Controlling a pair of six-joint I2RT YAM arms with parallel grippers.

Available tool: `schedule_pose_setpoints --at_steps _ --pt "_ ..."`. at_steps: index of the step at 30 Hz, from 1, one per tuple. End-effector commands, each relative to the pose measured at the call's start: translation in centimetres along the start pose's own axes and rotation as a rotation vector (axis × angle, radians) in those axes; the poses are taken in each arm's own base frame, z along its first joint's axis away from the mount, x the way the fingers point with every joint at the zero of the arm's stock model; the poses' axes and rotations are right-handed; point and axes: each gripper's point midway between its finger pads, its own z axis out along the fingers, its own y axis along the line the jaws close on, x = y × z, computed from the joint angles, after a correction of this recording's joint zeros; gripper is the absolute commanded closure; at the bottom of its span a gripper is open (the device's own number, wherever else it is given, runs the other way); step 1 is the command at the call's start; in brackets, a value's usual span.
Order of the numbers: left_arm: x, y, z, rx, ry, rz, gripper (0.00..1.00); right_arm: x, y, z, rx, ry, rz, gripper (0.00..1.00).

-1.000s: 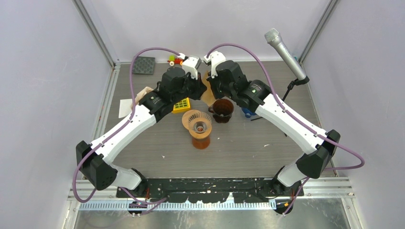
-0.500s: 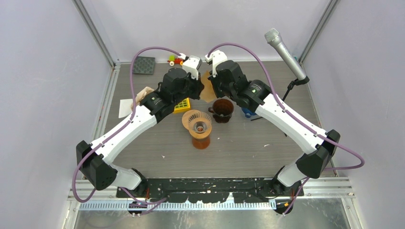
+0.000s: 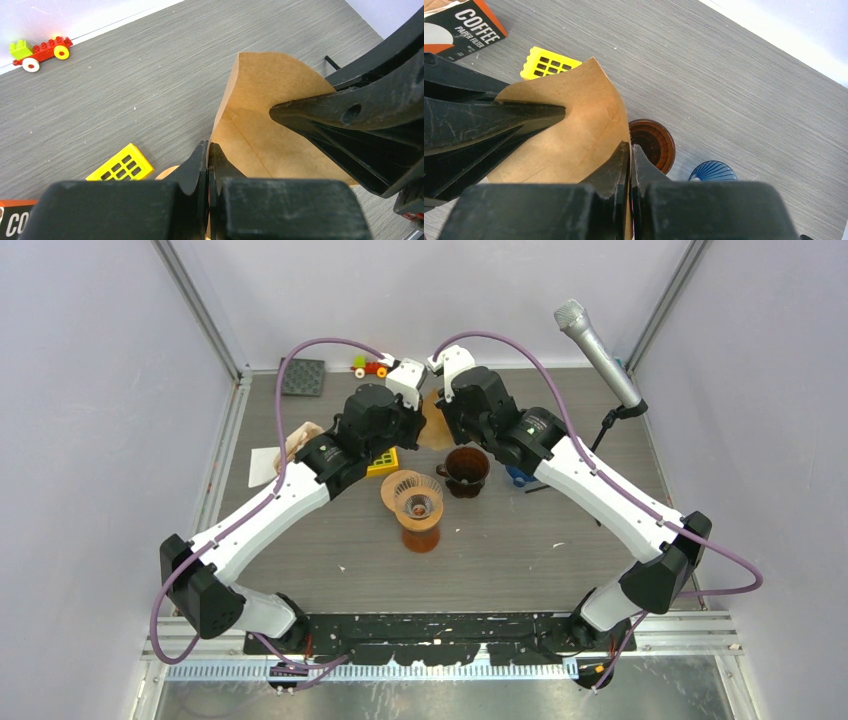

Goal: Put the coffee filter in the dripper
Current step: Place the coffee filter in the coffee dripper.

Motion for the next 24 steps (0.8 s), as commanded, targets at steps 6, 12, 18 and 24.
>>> schedule_pose_setpoints --at_steps 6,12,18,24 --pt "-2.5 0.0 -0.9 0.000 -0.088 0.016 1.00 -1.6 -0.6 -1.1 0.002 -0.058 0.012 0.81" --pt "-2.3 -0.2 -1.2 0.016 -0.092 0.017 1.00 -1.7 -0.5 -1.7 -0.016 -0.078 0.008 0.76" --pt "-2.3 -0.5 -1.4 0.033 -0.095 0.015 1.00 -1.7 -0.8 -2.2 -0.030 -0.094 0.002 0.75" --pt "-2.5 -0.8 -1.8 0.052 -0.098 0.013 1.00 -1.4 -0.7 -2.4 -0.078 -0.095 0.026 0.74"
